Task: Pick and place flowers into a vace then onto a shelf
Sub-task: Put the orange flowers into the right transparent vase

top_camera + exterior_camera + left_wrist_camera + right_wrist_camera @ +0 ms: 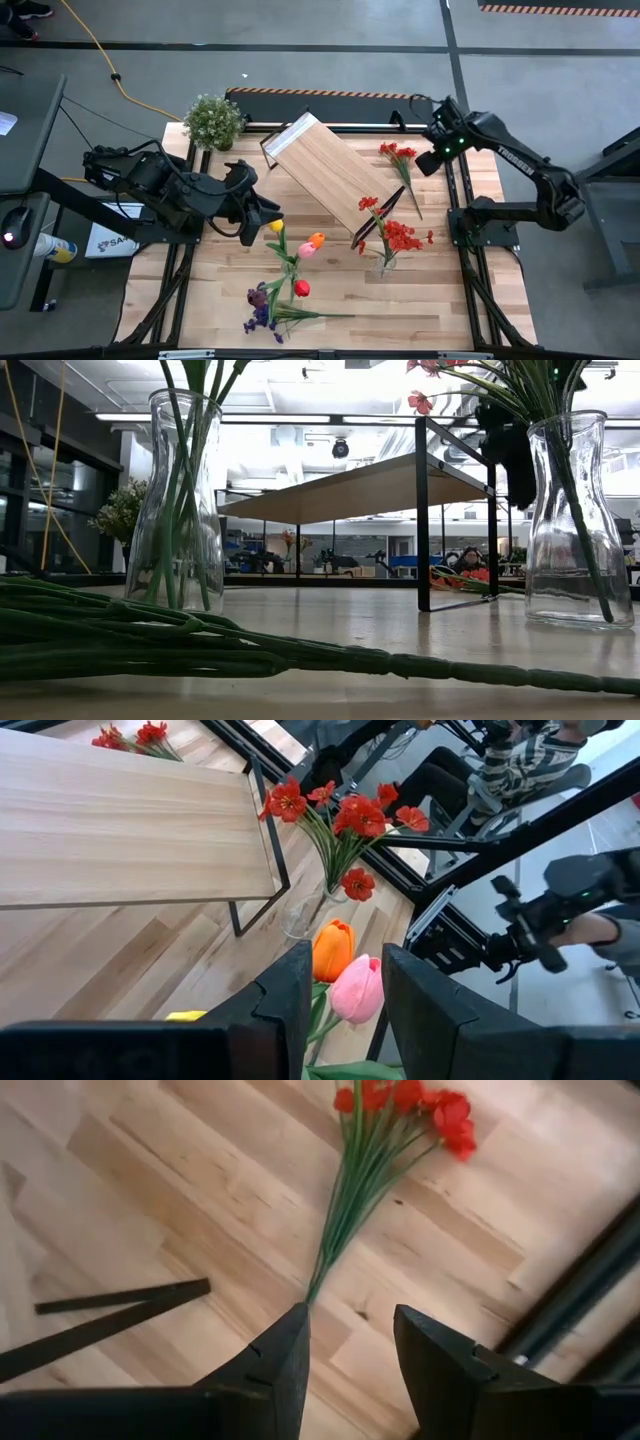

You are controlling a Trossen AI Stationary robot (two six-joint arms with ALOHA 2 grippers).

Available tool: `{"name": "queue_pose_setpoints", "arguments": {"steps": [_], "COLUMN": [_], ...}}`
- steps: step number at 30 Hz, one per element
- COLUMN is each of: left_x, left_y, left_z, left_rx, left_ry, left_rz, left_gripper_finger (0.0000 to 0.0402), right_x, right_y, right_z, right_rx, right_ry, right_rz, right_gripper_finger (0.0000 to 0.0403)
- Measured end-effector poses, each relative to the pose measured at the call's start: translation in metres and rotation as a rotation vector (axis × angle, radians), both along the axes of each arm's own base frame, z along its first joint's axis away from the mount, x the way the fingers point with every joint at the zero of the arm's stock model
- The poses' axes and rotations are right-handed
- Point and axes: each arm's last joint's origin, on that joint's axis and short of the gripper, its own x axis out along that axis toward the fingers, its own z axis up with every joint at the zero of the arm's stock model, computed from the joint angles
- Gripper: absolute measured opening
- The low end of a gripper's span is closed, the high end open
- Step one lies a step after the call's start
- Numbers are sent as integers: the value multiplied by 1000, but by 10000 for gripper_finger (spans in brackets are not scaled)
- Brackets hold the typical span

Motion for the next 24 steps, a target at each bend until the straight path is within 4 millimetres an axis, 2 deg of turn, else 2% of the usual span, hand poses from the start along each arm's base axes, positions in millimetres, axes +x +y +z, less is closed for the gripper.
{"name": "queue_pose_setpoints", "arguments": {"steps": [9, 17, 24], "left_x": [0, 0, 0], "left_y": [0, 0, 0], "left_z": [0, 0, 0], "left_rx": [0, 2, 3], "left_ry": [0, 0, -1], "left_rz": [1, 2, 4], "left_gripper_finger": [156, 156, 156], "right_x": [1, 7, 19], "right_y": [1, 12, 19], "right_z": [-35, -61, -71], "right_rx": [44, 96, 61], "right_ry": [-39, -50, -62], "right_rz": [-68, -89, -86], "right_gripper_finger": [138, 138, 138]}}
